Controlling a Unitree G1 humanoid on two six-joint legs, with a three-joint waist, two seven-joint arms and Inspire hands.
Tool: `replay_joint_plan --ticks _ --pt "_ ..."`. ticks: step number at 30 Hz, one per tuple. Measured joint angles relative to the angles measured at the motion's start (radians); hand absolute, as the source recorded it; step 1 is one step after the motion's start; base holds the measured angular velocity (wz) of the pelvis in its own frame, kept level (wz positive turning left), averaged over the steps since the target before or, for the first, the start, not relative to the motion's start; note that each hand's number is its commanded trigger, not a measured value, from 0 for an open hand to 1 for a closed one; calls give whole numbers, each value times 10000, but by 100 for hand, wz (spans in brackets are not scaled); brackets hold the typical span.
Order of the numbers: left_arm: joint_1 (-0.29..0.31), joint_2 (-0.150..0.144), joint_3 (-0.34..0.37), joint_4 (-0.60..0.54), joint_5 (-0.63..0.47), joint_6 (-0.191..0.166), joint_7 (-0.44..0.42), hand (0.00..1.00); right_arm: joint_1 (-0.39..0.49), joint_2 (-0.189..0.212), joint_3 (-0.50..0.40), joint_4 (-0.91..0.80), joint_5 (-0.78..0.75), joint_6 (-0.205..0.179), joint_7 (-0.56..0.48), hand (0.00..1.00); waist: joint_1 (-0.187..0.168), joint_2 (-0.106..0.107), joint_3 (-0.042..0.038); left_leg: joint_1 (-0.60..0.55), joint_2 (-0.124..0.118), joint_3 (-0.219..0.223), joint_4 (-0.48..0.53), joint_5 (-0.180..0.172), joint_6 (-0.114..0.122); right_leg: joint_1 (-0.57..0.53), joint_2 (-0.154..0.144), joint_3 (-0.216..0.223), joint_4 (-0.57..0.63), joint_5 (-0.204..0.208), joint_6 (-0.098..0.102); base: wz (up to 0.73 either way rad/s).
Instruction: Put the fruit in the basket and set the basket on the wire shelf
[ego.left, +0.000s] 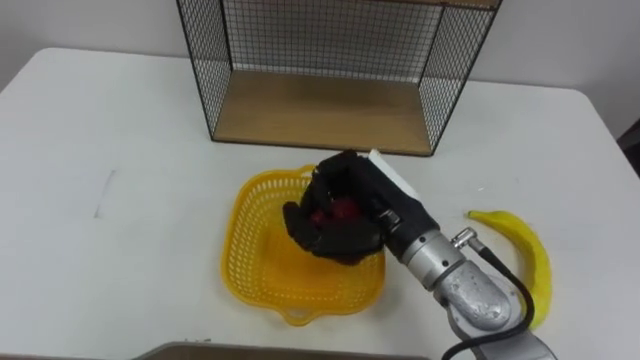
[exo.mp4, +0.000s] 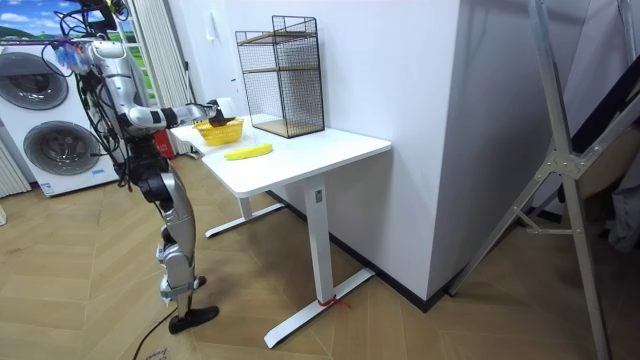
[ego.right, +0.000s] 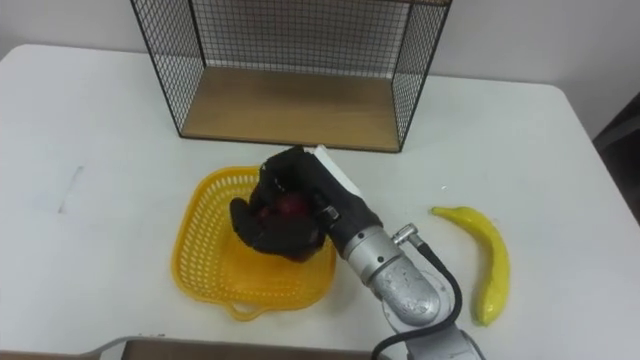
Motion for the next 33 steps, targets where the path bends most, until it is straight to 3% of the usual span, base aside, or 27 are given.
replay_joint_plan --ticks 9,33 --pt "-4 0 8 -92 12 0 -18 0 5 72 17 108 -396 24 110 0 -10 -52 -33 -9 -3 -37 117 1 1 25 -6 -12 2 0 0 0" --pt "-58 -30 4 -122 5 10 -23 0 12 110 -14 755 -238 37 175 0 -46 8 0 59 -15 -99 116 5 -4 150 -9 -34 3 11 -19 0"
